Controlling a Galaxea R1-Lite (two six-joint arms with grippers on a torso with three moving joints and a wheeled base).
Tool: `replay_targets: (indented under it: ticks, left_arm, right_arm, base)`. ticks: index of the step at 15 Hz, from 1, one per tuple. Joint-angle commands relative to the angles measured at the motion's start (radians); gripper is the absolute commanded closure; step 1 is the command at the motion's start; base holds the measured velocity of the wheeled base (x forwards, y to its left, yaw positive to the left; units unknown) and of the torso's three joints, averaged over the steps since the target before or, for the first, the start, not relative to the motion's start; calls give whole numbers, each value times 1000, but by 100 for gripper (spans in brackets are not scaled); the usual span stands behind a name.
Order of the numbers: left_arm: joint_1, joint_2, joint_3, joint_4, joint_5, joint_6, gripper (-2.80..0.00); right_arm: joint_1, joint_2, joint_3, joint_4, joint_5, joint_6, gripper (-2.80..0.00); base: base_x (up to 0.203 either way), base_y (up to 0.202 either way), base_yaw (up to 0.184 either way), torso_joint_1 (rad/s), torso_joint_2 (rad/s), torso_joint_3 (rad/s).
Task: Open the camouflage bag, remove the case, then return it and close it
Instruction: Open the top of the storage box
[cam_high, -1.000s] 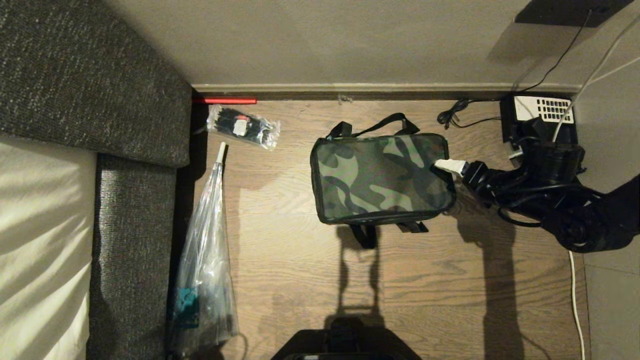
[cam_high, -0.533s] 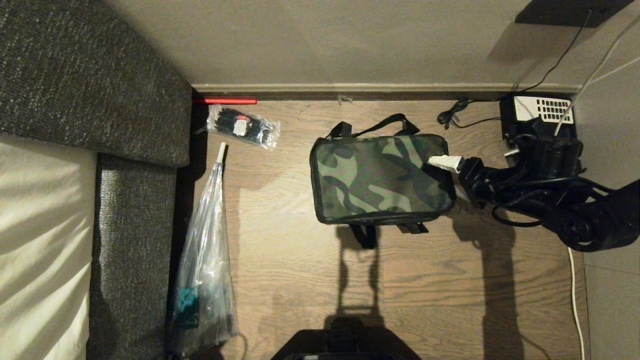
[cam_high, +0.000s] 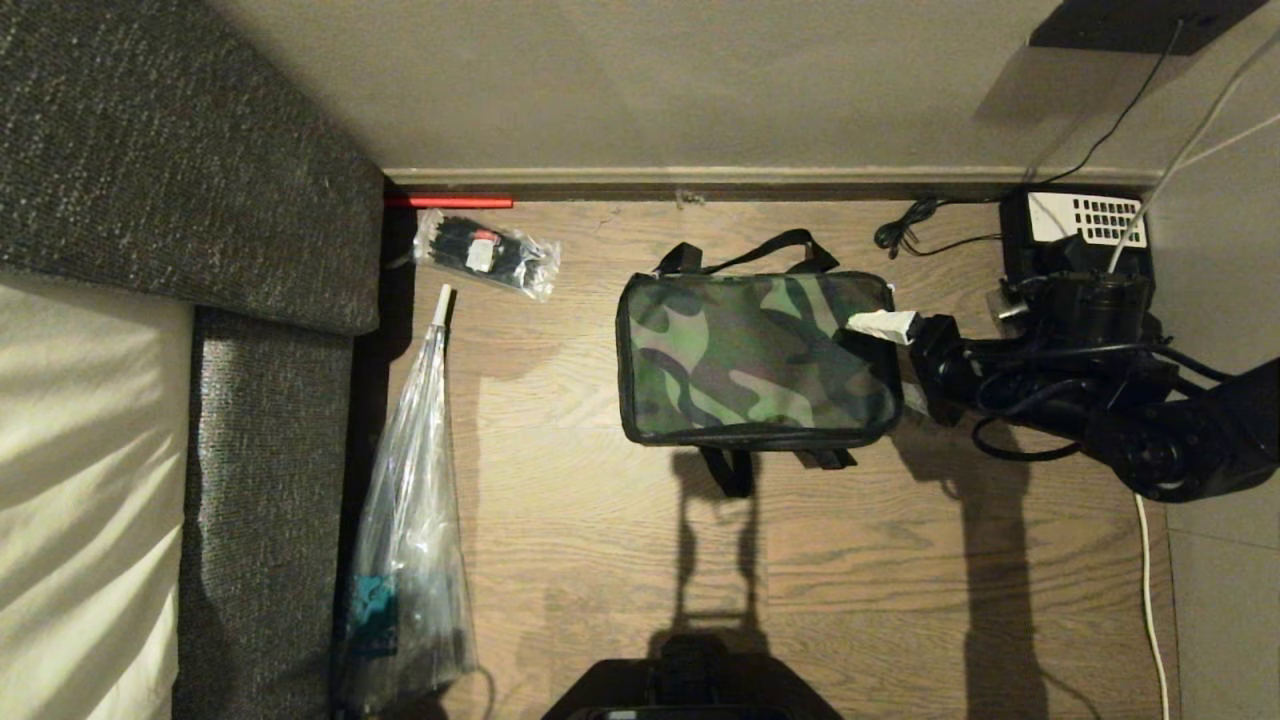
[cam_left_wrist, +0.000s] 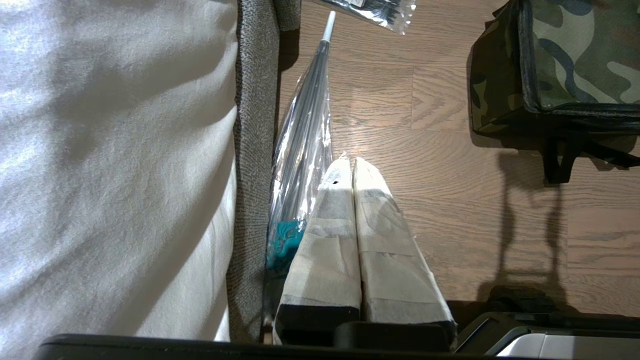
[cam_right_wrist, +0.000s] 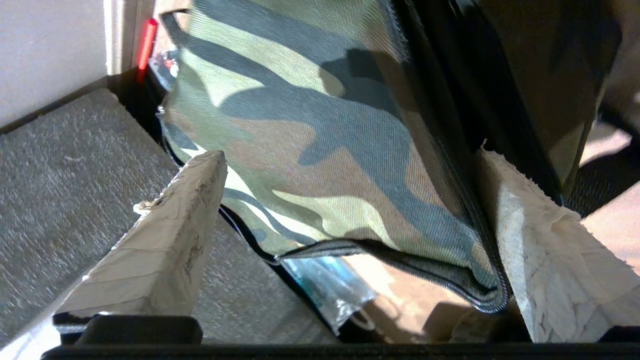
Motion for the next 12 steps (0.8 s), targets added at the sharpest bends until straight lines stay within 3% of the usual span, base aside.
replay_targets:
  ticks: [1,3,7,12]
  left_arm:
    - [0,1,40,-1,-1,-1,0]
    - [0,1,40,-2,-1,-1,0]
    - [0,1,40,-2,1,-1,0]
    - [0,1,40,-2,-1,-1,0]
  right_arm:
    - [14,2,-3,11,2,28,-280]
    - [27,11,-5,33,3,76,-280]
    - [55,52,-25,26,-12,84,-280]
    - [60,23,-130,28,-38,213,-280]
  base:
    - [0,0,0,0,0,0]
    - [0,0,0,0,0,0]
    - [0,0,0,0,0,0]
    - [0,0,0,0,0,0]
